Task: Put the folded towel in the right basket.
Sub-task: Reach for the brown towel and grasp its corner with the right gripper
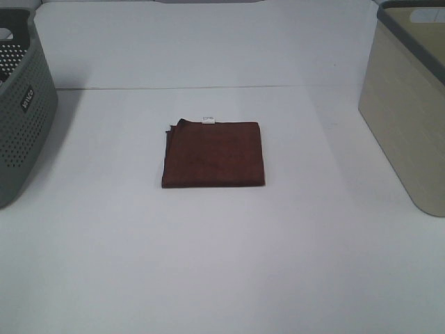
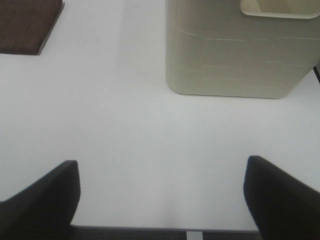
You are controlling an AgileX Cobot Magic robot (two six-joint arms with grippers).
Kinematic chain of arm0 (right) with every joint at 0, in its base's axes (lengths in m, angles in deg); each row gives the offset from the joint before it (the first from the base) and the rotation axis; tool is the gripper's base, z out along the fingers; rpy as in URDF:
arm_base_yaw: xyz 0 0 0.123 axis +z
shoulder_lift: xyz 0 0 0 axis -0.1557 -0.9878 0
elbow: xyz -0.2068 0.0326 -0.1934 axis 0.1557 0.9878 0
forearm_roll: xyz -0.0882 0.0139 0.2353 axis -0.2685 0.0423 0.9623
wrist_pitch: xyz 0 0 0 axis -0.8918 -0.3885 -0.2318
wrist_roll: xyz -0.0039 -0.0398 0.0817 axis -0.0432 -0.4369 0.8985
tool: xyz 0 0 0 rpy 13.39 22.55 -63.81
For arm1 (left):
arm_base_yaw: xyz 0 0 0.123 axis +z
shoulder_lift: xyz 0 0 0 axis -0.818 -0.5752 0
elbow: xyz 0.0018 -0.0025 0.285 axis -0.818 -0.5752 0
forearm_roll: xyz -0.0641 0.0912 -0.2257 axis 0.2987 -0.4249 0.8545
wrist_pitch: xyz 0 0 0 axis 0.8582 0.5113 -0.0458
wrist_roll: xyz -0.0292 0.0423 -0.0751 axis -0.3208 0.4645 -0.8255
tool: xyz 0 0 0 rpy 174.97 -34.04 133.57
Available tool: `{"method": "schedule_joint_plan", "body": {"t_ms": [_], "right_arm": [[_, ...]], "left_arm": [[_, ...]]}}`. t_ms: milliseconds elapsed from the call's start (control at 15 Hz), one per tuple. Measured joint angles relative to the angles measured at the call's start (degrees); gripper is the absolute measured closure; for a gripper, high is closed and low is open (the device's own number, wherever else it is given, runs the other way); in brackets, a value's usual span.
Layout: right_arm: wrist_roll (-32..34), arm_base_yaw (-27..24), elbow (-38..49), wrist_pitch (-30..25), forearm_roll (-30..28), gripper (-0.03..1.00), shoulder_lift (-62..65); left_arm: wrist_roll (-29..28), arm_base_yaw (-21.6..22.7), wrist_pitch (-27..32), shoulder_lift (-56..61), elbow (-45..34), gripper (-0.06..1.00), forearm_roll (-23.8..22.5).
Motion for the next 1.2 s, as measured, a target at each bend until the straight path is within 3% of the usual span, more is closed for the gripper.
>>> {"method": "schedule_joint_plan", "body": {"t_ms": [1200], "right_arm": [[0.0, 0.0, 0.0, 0.1, -0.2, 0.11, 0.0]], "left_arm": [[0.0, 0.0, 0.0, 0.0, 0.0, 0.06, 0.0]]}}
